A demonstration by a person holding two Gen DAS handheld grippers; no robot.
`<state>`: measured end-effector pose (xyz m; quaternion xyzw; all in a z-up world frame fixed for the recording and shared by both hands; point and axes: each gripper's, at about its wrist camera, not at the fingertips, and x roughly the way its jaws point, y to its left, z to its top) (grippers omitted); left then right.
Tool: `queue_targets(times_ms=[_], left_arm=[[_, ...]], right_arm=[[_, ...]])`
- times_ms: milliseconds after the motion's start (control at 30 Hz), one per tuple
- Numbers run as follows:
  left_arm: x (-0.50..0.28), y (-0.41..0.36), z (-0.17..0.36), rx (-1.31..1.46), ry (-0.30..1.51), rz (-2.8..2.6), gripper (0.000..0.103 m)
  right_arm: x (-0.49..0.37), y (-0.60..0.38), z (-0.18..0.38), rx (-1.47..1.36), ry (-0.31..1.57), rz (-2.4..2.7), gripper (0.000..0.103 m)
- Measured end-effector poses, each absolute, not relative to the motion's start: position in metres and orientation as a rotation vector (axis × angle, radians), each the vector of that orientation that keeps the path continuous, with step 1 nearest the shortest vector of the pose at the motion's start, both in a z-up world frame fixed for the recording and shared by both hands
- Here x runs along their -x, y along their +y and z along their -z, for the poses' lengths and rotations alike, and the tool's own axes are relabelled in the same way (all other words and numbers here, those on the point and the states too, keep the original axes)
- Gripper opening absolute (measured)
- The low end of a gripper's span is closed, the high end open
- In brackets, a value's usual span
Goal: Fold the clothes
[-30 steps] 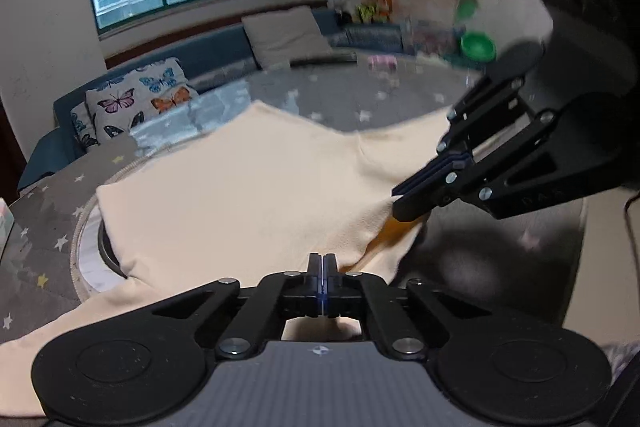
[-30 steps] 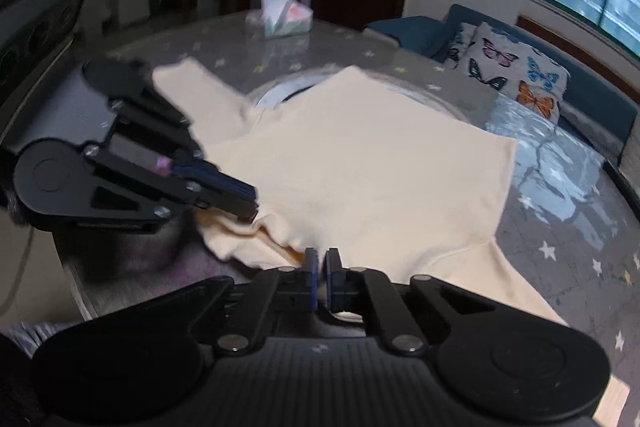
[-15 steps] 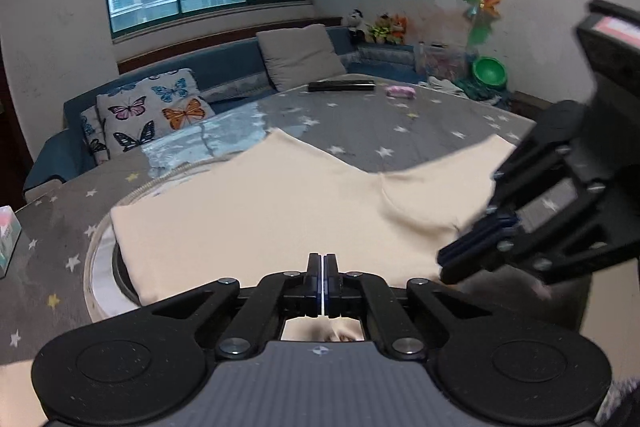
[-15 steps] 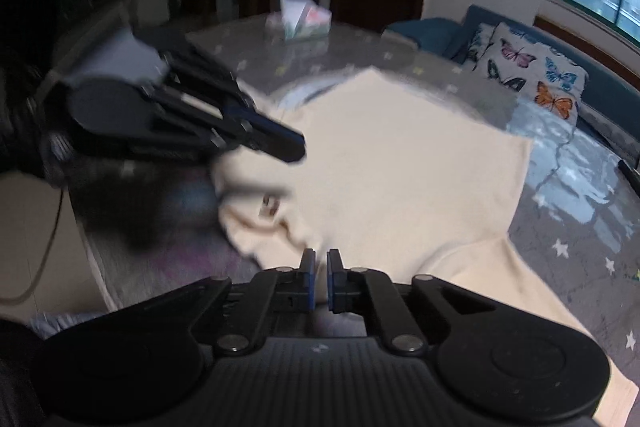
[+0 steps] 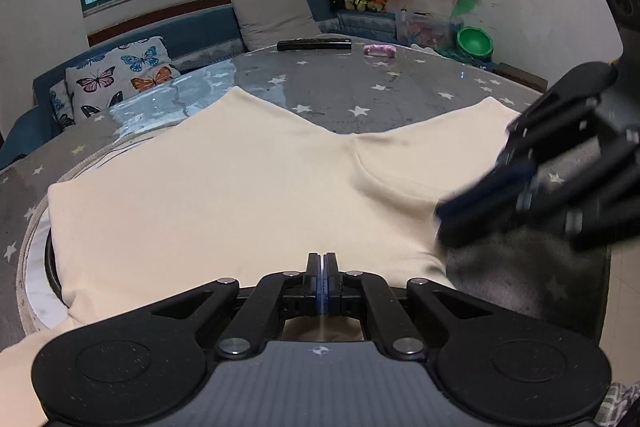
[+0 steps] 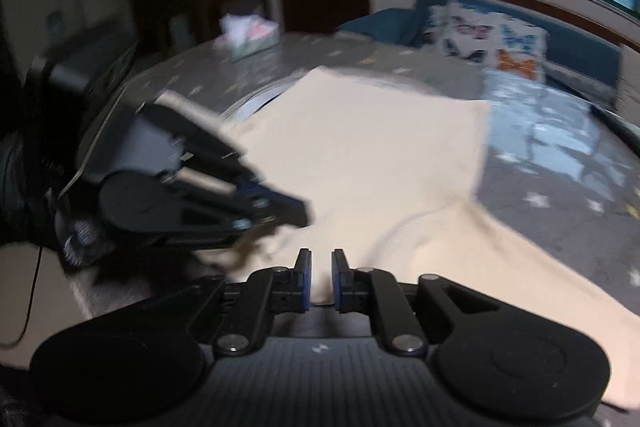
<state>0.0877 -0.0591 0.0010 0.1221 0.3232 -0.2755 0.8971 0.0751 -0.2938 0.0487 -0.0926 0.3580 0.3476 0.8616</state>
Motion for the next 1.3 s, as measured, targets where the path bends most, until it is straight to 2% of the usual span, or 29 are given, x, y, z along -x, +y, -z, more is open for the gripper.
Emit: queue_targets(times_ms=[167,333,500,567,667,700,733,767,1067,1300], left_arm=[[-0.089,-0.073,-0.015,-0.242,0.626,0.611,0.002],[-0.093,-0.095,-0.012,-0.242,0.633,0.671,0.003],[-0.093,-0.103,-0.002,-0.250,0.661,0.695,0.003],[-0.092,-0.104,0.000,-0.256,0.669,0.697,0.003],[-0.092,-0.104,0.002,-0.255,0.676,0.695,0.003],[-0.092,-0.104,0.003,-0.255,0.678,0.695,0.003],[-0.092,-0.105,0.003,-0.257,0.678,0.696,0.003],[-0.093,-0.106,0.003,-0.261,0.677,0.696,0.003],[-0.091,-0.109,0.002,-0.294,0.676,0.705,0.003],[-0.089,-0.113,0.002,-0.316,0.674,0.707,0.003]], right_arm=[[-0.094,-0.342,-0.045,0.153,0.772,-0.501,0.013],[-0.099,-0.400,-0.038,0.137,0.785,-0.244,0.028],[-0.101,-0.443,-0.029,0.089,0.792,-0.055,0.035],[-0.104,-0.453,-0.023,0.048,0.813,-0.030,0.036],[-0.105,-0.454,-0.016,0.018,0.818,-0.046,0.034],[-0.106,-0.454,-0.016,0.017,0.816,-0.048,0.026],[-0.108,-0.453,-0.017,0.021,0.813,-0.050,0.009],[-0.112,-0.453,-0.017,0.030,0.809,-0.051,0.004],[-0.167,-0.451,-0.032,0.167,0.708,-0.027,0.004],[-0.198,-0.456,-0.005,0.172,0.747,0.013,0.005]])
